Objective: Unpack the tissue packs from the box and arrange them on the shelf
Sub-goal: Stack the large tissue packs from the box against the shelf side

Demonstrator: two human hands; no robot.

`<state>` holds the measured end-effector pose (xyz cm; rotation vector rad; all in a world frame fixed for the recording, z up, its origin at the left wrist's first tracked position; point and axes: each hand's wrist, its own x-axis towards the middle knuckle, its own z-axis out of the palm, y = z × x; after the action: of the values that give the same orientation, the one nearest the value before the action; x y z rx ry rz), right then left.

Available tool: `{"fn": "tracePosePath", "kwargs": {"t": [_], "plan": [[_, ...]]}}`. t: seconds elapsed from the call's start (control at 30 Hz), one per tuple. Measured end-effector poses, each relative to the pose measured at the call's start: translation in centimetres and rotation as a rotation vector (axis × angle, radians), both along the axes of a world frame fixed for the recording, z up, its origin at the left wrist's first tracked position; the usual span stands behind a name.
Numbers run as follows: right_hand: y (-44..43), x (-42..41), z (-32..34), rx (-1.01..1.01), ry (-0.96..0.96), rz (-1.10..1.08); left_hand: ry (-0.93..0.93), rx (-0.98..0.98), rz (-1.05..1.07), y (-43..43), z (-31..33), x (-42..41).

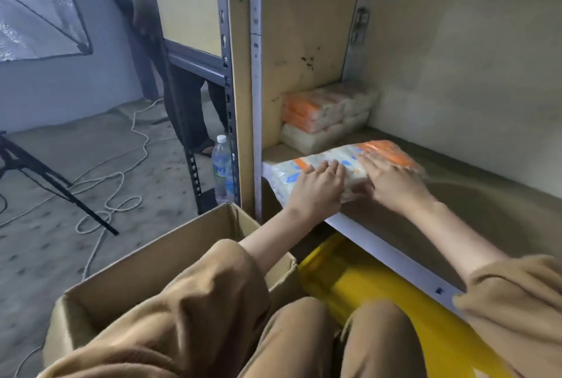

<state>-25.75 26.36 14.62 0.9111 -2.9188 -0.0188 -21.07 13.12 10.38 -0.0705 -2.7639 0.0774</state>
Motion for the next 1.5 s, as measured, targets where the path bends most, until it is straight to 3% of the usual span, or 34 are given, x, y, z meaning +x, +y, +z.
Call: {"fn": "tracePosePath", "kwargs": {"t": [0.27,0.37,0.57,1.0,1.17,1.5], "plan": [[2.8,-2.7,-3.7,-0.104,-0.091,-0.097,-0.027,0.019,-0.112,2.1,-2.6,-4.2],[2.9,-3.7,-4.1,-0.122,-0.128,-0.081,-0.242,0.065,-0.126,1.5,-1.3,-4.8],[3.4,-5.8,-4.2,-0.127,-0.202,-0.056,-0.340,0.043,-0.029,0.5,-1.1,-4.7],[6.4,-2.3,-6.1,-0.350,-0.205,-0.075,-0.289,-0.041,-0.050,0.4,-0.9,-6.6],[6.6,-1.5,-8.9,-0.272,-0.396,-0.122,-0.220,-0.026,-0.027,0.2,0.5,-7.9],[1.8,-6.7,-10.4,-0.178,-0.327,-0.159,0.078,-0.007,-0.007,-1.1,10.6,-10.3]]}}
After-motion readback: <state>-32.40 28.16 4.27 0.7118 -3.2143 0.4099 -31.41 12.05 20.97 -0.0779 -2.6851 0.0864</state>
